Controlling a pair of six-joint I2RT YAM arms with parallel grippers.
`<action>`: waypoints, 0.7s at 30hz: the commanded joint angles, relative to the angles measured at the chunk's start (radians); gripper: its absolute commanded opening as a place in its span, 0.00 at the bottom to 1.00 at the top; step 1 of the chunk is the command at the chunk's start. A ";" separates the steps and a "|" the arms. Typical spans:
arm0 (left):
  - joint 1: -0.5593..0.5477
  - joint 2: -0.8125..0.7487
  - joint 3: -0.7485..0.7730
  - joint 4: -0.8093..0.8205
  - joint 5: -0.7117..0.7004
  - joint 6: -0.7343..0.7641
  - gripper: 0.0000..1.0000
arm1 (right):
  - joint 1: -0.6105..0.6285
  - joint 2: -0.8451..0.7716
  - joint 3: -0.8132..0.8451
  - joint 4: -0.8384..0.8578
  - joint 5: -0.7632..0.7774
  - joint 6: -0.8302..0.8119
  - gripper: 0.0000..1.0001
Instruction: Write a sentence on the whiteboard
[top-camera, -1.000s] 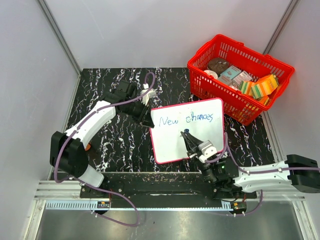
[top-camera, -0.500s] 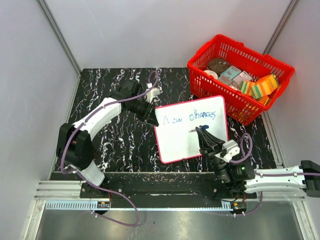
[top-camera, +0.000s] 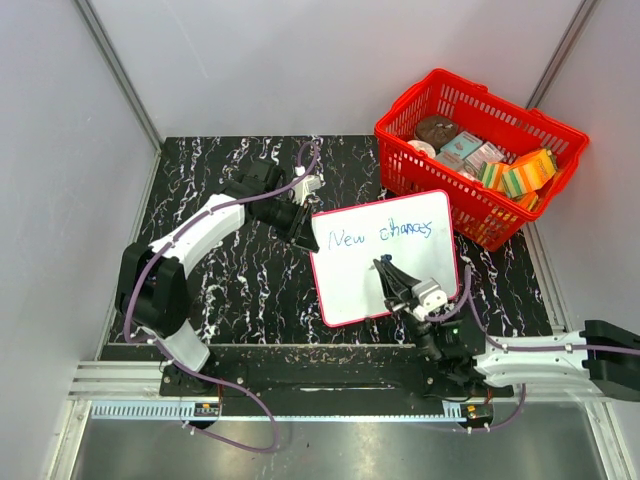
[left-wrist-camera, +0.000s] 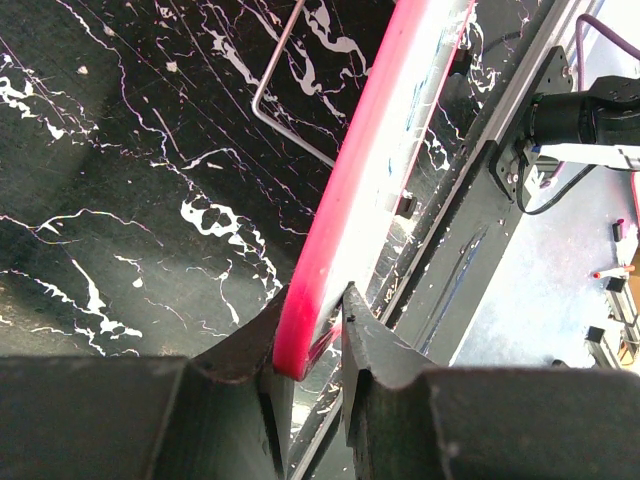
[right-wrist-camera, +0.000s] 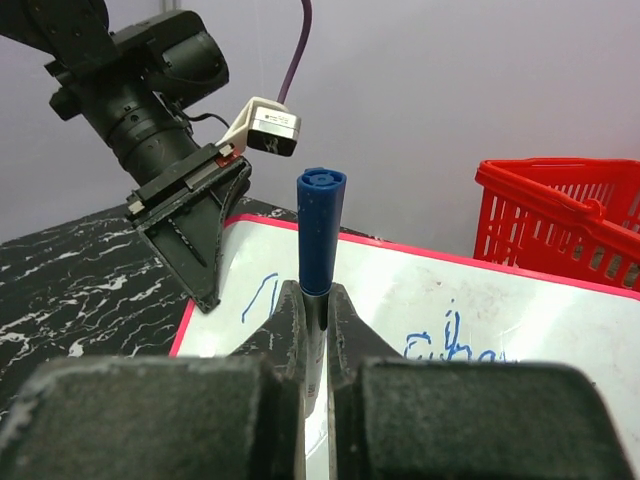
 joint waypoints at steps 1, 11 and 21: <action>-0.011 0.027 0.016 0.042 -0.161 0.106 0.00 | -0.101 0.008 0.084 -0.119 -0.156 0.178 0.00; -0.009 0.035 0.016 0.039 -0.155 0.110 0.00 | -0.464 -0.133 0.250 -0.559 -0.670 0.578 0.00; 0.015 0.090 0.039 0.022 -0.119 0.082 0.00 | -0.495 -0.124 0.136 -0.456 -0.711 0.508 0.00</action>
